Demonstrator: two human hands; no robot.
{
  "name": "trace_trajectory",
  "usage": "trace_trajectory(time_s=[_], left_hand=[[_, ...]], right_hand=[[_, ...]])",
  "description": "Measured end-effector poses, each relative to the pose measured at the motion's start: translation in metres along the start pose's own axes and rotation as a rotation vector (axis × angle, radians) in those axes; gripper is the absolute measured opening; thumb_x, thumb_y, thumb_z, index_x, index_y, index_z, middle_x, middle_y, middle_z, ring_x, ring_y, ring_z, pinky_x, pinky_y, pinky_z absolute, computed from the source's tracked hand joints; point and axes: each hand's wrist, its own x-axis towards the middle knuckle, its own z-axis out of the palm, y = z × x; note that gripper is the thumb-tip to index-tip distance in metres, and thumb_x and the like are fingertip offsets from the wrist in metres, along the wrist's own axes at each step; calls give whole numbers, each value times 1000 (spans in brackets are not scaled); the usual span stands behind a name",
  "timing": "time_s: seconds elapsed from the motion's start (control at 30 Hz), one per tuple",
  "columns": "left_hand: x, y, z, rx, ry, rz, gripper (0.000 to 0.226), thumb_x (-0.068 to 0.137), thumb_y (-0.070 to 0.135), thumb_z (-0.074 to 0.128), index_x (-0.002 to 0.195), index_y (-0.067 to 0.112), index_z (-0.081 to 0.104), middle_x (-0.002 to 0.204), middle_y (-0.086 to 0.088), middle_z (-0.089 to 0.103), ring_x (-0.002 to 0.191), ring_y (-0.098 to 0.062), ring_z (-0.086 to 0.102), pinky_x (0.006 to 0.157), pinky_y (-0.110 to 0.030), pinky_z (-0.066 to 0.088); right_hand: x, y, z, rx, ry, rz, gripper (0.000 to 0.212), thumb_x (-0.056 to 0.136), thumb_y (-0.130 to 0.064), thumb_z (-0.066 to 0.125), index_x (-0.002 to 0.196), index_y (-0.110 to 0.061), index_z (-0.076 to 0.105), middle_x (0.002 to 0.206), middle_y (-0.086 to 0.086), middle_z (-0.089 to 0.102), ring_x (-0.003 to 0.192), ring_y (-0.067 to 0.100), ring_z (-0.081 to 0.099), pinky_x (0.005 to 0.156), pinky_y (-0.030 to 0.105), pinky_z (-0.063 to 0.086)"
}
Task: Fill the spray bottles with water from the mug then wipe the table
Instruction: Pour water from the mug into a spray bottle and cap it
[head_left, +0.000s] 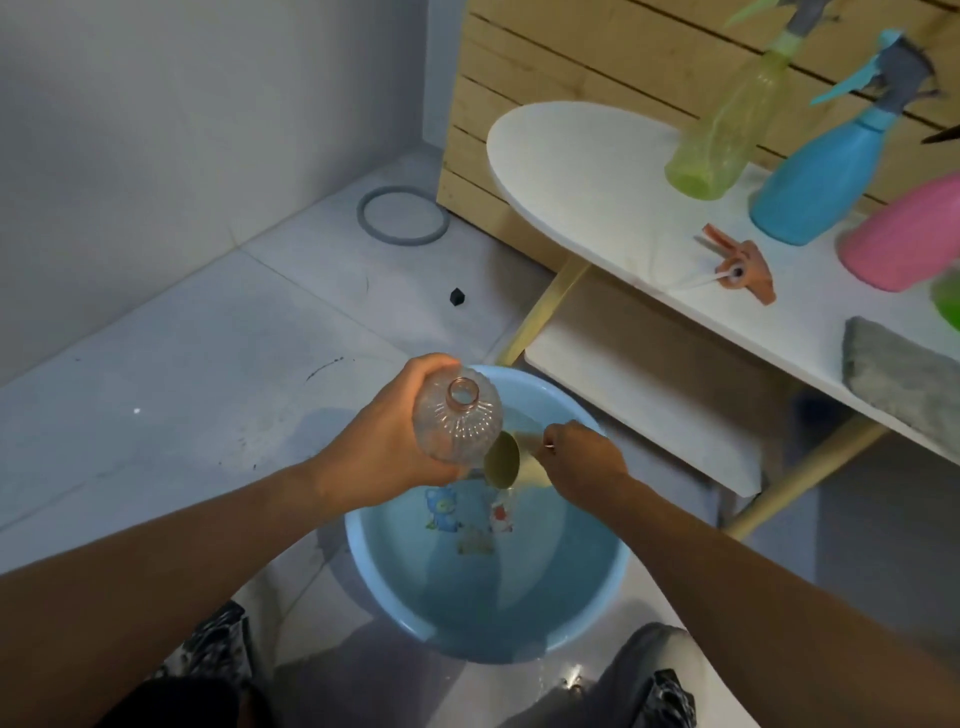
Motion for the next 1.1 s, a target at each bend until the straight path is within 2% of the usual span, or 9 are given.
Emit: trace_trajectory(time_s=[0.07, 0.17, 0.47, 0.57, 0.67, 0.8, 0.87, 0.97, 1.1], left_hand=[[-4, -14, 6, 5, 6, -16, 105, 60, 15, 101, 140, 43, 39, 131, 22, 53, 121, -2, 57, 87, -22, 58], [-9, -30, 15, -5, 21, -50, 105, 59, 18, 101, 135, 53, 38, 134, 23, 50, 125, -6, 55, 91, -28, 59], [-7, -52, 34, 7, 36, -77, 106, 59, 18, 101, 139, 48, 38, 137, 24, 47, 127, -3, 53, 96, -23, 55], [-5, -51, 35, -15, 35, -79, 104, 60, 17, 101, 138, 47, 40, 133, 26, 49, 125, -2, 55, 90, -17, 54], [-4, -52, 32, -13, 51, -80, 104, 59, 17, 100, 138, 48, 40, 133, 25, 50, 124, -3, 56, 94, -25, 56], [-4, -49, 26, -9, 44, -80, 107, 57, 20, 102, 137, 52, 38, 134, 20, 53, 124, -9, 59, 93, -33, 60], [-3, -43, 21, -7, 41, -70, 108, 57, 20, 102, 137, 51, 39, 134, 17, 54, 122, -9, 60, 90, -34, 61], [1, -32, 14, 15, 50, -43, 107, 56, 18, 102, 137, 48, 40, 131, 17, 57, 118, -6, 62, 91, -28, 58], [2, -11, 0, 19, 79, -3, 104, 55, 15, 102, 134, 47, 42, 124, 25, 59, 115, -3, 63, 93, -24, 55]], right_hand=[[3, 2, 12, -136, -15, -24, 28, 104, -37, 47, 120, -21, 64, 115, 5, 62, 104, 28, 64, 83, 37, 52], [6, 6, 32, -275, -71, -60, 30, 102, -31, 54, 130, -23, 59, 123, 6, 58, 113, 29, 62, 88, 40, 53], [7, 2, 71, -353, -138, -75, 31, 99, -20, 63, 130, -17, 60, 130, 8, 55, 119, 30, 59, 92, 39, 52], [9, -2, 77, -244, -148, -27, 29, 101, -20, 58, 128, -14, 61, 129, 10, 56, 120, 31, 59, 94, 40, 52], [11, 2, 75, -10, -147, 84, 26, 101, -27, 53, 119, -11, 64, 122, 12, 61, 112, 33, 63, 91, 36, 51], [8, 18, 64, 367, -189, 270, 30, 100, -39, 50, 98, -13, 65, 97, 6, 65, 97, 29, 64, 80, 32, 47], [3, 23, 57, 487, -157, 326, 29, 97, -37, 52, 84, -13, 63, 80, 1, 60, 80, 24, 61, 68, 29, 44], [-7, 23, 41, 619, -80, 341, 36, 93, -36, 56, 64, -15, 52, 63, 0, 51, 60, 18, 48, 58, 28, 38], [-21, 18, 10, 750, -24, 300, 40, 86, -37, 66, 56, -18, 46, 54, -4, 42, 54, 18, 40, 54, 27, 34]])
